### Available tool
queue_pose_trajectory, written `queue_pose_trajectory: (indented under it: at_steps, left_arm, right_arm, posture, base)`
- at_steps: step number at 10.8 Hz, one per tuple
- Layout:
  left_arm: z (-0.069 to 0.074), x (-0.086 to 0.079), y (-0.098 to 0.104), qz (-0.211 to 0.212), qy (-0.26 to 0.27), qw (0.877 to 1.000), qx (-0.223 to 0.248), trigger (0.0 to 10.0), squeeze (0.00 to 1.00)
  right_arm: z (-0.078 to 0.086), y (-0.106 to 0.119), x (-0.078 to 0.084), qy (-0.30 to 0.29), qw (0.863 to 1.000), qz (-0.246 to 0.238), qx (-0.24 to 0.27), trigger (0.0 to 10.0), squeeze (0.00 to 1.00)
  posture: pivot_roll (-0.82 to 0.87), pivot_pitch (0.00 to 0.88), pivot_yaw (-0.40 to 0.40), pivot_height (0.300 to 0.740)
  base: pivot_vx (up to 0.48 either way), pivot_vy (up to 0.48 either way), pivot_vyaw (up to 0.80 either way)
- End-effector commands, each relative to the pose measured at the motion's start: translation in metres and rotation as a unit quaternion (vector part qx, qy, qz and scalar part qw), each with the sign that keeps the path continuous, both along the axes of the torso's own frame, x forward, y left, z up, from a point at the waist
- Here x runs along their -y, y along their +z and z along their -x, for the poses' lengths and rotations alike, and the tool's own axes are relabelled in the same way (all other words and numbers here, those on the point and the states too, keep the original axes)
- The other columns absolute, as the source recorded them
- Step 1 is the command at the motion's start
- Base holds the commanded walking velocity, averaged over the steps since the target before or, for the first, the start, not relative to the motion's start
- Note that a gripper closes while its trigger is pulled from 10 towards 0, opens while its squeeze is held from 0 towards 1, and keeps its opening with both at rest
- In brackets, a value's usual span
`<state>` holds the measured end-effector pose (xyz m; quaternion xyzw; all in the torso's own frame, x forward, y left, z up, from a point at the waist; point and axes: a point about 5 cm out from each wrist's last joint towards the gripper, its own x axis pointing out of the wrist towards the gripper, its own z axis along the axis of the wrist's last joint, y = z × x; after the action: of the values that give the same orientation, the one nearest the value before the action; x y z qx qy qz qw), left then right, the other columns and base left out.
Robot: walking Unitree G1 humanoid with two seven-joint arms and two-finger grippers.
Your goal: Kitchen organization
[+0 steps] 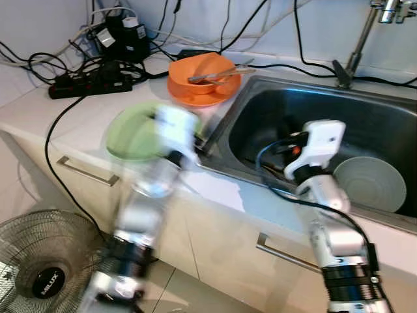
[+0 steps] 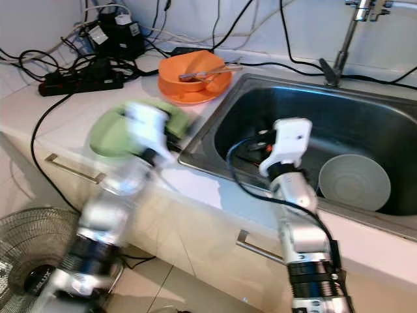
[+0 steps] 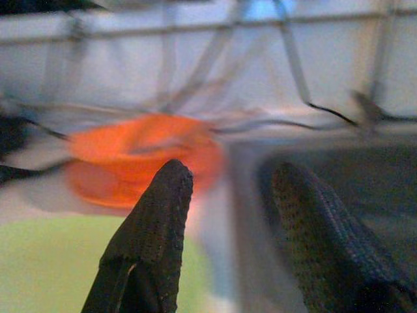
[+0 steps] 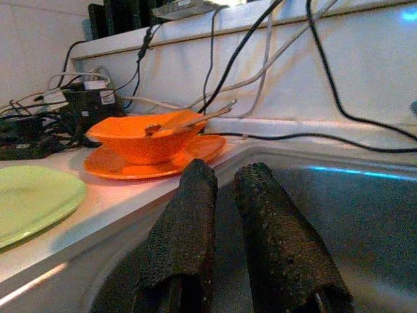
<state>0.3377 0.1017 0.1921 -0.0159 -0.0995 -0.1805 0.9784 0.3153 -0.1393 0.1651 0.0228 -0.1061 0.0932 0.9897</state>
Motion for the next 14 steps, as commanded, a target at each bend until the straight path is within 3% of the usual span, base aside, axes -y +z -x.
queue_pose_trajectory:
  at_steps: [1, 2, 4, 5, 8, 9, 11, 14]
  left_arm:
    - [-0.003, -0.008, 0.005, 0.009, 0.019, 1.0, 0.006, 10.0, 0.0]
    - [-0.008, -0.05, 0.012, 0.014, 0.081, 0.997, 0.01, 10.0, 0.0]
    - [-0.002, -0.103, 0.008, -0.004, 0.147, 0.989, -0.003, 10.0, 0.0]
    - [0.004, -0.116, 0.003, -0.008, 0.168, 0.986, -0.011, 10.0, 0.0]
    - [0.021, -0.143, -0.008, 0.053, 0.21, 0.975, -0.041, 10.0, 0.0]
    - [0.029, -0.148, -0.015, 0.078, 0.22, 0.971, -0.058, 10.0, 0.0]
    - [0.049, -0.142, -0.039, 0.171, 0.22, 0.955, -0.1, 10.0, 0.0]
    - [0.061, -0.113, -0.057, 0.217, 0.188, 0.947, -0.143, 10.0, 0.0]
  right_arm:
    - [0.0, -0.004, -0.004, 0.005, 1.0, 0.004, -0.01, 10.0, 0.0]
    - [0.0, -0.008, -0.008, 0.009, 1.0, 0.005, -0.016, 10.0, 0.0]
    - [-0.002, -0.01, -0.01, 0.01, 1.0, 0.008, -0.019, 10.0, 0.0]
    - [-0.003, -0.011, -0.01, 0.011, 1.0, 0.011, -0.02, 10.0, 0.0]
    - [-0.003, -0.011, -0.009, 0.011, 1.0, 0.013, -0.021, 10.0, 0.0]
    - [-0.004, -0.012, -0.009, 0.012, 1.0, 0.014, -0.022, 10.0, 0.0]
    - [-0.006, -0.012, -0.008, 0.013, 1.0, 0.016, -0.023, 10.0, 0.0]
    - [-0.006, -0.013, -0.008, 0.014, 0.999, 0.017, -0.024, 10.0, 0.0]
  posture:
    - [0.03, 0.0, 0.092, 0.74]
    - [0.05, 0.0, 0.096, 0.74]
    - [0.05, 0.0, 0.099, 0.74]
    - [0.05, 0.0, 0.099, 0.74]
    - [0.07, 0.0, 0.1, 0.74]
    - [0.07, 0.0, 0.1, 0.74]
    - [0.09, 0.0, 0.097, 0.74]
    - [0.09, 0.0, 0.093, 0.74]
  base:
    - [0.0, 0.0, 0.0]
    - [0.0, 0.0, 0.0]
    - [0.0, 0.0, 0.0]
    - [0.0, 0.0, 0.0]
    - [0.0, 0.0, 0.0]
    - [0.0, 0.0, 0.0]
    - [0.0, 0.0, 0.0]
    - [0.0, 0.0, 0.0]
